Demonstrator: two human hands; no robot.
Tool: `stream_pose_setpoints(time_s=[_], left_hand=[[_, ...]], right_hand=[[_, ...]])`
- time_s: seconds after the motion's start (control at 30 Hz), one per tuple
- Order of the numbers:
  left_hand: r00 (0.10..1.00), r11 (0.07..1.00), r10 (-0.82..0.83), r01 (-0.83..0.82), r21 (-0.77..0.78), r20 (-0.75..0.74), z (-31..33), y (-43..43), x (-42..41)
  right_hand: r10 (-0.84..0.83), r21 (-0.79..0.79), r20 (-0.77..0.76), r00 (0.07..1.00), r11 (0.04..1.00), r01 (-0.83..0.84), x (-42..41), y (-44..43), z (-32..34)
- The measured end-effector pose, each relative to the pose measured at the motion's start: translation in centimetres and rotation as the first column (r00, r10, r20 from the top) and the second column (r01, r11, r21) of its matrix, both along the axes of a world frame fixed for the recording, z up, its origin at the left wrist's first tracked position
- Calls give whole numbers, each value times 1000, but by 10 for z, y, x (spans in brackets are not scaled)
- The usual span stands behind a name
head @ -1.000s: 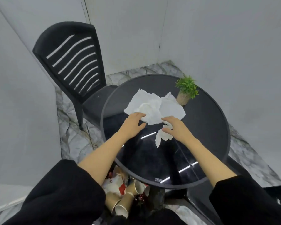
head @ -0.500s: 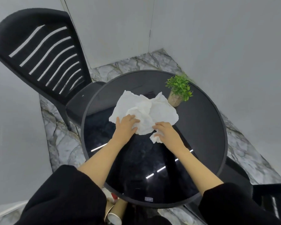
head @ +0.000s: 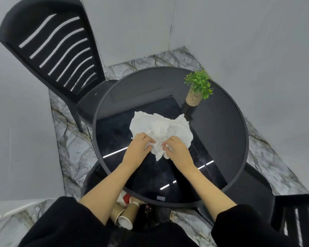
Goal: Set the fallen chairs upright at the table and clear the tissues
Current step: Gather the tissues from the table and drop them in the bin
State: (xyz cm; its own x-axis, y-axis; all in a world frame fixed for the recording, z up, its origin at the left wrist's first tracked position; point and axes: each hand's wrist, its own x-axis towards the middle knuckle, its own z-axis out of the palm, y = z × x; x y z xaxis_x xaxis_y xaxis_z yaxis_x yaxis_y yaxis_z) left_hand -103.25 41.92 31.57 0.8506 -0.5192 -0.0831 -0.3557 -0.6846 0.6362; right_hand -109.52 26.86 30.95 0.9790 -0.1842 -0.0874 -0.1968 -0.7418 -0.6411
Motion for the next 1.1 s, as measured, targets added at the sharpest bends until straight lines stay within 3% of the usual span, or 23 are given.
stream_pose_setpoints(time_s=[0.37, 0.73, 1.1], left_hand=[[954, 950, 295, -286, -129, 55, 7, 124, -74], [784, 777, 620, -619, -114, -33, -20, 242, -160], [776, 776, 597, -623, -96, -205, -48, 234, -181]], right_hand=[[290, 70, 93, 953, 952, -297, -20, 112, 13], [593, 71, 67, 802, 799, -597, -54, 230, -7], [511, 156, -86, 855, 855, -495, -87, 229, -42]])
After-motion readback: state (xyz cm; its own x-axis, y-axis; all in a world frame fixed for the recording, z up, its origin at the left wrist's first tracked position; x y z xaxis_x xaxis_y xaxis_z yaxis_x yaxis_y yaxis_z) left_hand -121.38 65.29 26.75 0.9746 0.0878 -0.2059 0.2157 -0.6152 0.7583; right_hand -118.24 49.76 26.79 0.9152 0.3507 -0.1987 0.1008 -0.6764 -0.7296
